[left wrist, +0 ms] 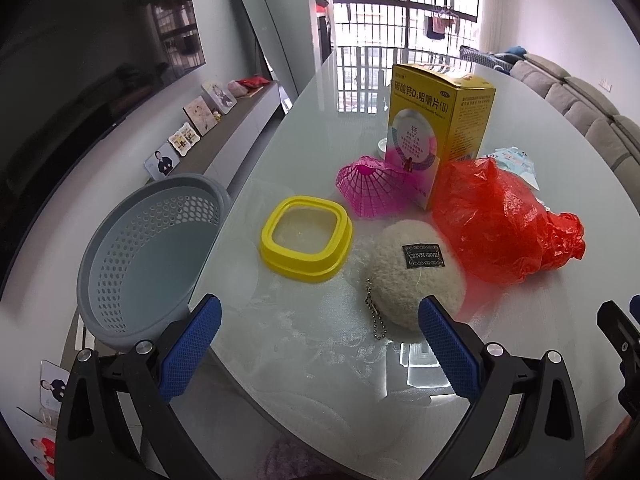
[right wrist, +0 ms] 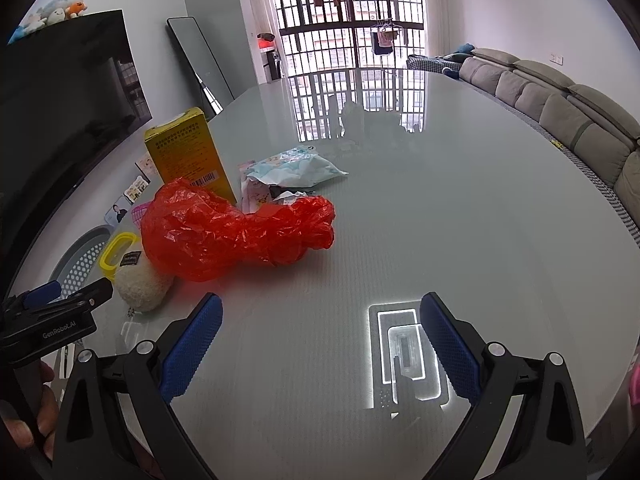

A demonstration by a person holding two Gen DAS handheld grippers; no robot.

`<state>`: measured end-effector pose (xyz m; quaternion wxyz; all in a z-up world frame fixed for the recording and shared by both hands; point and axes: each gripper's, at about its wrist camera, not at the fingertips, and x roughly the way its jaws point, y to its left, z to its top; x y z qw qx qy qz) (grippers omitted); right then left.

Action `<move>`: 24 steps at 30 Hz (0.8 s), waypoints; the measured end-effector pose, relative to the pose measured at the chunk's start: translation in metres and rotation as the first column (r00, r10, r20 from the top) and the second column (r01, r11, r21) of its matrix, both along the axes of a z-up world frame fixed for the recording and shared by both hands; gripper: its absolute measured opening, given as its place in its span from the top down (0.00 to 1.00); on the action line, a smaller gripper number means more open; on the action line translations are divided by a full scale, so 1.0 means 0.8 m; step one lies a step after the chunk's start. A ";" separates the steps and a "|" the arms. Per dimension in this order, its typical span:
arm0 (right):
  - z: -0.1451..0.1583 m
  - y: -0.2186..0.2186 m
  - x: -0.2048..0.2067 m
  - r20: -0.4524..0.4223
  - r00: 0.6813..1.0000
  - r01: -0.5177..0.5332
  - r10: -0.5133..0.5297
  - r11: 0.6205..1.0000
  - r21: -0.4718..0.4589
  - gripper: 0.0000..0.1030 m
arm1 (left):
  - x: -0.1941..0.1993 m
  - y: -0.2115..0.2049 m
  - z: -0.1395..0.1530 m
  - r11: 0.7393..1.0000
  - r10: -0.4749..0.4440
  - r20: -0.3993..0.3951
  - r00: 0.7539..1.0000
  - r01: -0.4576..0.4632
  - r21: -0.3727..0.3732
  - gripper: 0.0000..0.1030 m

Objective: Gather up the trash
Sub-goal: 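Reach the left tool to the cream fluffy pouf and grasp it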

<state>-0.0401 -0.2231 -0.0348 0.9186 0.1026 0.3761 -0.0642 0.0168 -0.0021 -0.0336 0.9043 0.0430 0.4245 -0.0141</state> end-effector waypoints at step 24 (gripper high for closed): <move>-0.021 -0.040 0.003 -0.015 1.000 0.012 -0.011 0.996 0.084 0.08 | 0.026 -0.067 -0.036 0.996 -0.090 -0.026 0.996 0.090 -0.009 0.10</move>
